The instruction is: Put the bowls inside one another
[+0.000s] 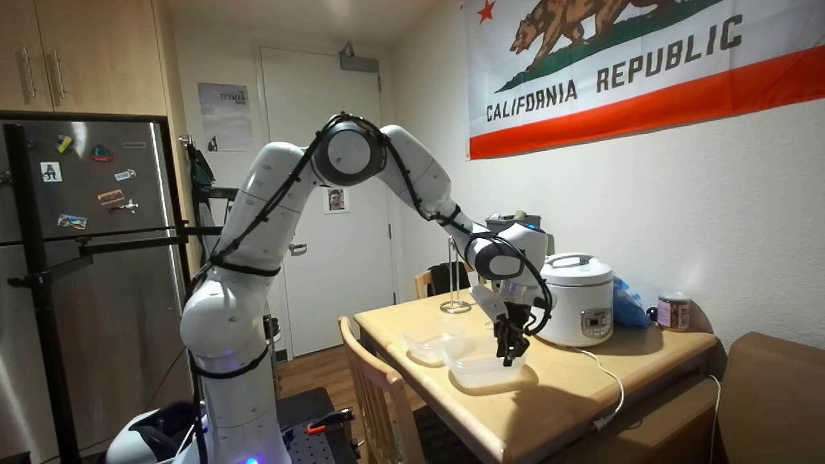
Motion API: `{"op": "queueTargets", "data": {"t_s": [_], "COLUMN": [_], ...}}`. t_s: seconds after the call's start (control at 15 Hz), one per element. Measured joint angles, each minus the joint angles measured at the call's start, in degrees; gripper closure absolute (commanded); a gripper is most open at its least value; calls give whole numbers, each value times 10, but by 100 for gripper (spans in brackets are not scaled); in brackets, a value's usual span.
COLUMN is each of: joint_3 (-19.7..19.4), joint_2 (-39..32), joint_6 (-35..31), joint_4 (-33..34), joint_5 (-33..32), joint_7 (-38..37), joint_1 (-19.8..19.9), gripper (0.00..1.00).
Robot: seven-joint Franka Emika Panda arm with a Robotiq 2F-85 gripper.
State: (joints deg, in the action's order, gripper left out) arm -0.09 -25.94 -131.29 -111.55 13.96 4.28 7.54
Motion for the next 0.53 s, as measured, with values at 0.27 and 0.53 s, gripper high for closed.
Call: {"op": "queueTargets", "data": {"t_s": [0.27,0.53], "joint_3": [0,2], "joint_2": [53,127], "joint_6": [1,14], "joint_4": [-47,-97], "joint_5": [-4,-31], "joint_7": [-16,-49], "joint_1": [-13,-49], "gripper": [2,0]}}
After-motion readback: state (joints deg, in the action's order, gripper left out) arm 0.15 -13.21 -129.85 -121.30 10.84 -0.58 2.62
